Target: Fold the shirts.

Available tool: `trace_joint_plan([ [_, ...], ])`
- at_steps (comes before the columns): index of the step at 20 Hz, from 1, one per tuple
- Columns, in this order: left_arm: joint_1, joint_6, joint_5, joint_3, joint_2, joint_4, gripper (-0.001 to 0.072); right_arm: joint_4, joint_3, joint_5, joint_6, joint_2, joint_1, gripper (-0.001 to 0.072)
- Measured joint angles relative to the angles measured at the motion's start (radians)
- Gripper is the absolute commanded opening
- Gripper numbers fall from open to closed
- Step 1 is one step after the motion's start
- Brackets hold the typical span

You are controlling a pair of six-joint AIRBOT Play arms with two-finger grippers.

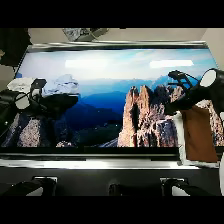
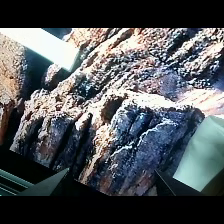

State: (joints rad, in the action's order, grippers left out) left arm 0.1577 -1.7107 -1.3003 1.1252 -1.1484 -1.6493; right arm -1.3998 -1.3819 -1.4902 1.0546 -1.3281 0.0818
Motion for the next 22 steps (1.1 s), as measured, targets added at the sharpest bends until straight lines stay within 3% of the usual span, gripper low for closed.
trace_joint_plan([
  [16, 0.0, -0.001, 0.003, 0.0, 0.0, 0.0, 0.0677, 0.0, 0.0, 0.002, 0.0, 0.0, 0.0, 0.0603],
  [22, 0.0, -0.003, 0.109, -0.006, 0.0, 0.0, 0.0681, 0.001, 0.0, 0.129, 0.0, 0.0, -0.001, 0.0605],
])
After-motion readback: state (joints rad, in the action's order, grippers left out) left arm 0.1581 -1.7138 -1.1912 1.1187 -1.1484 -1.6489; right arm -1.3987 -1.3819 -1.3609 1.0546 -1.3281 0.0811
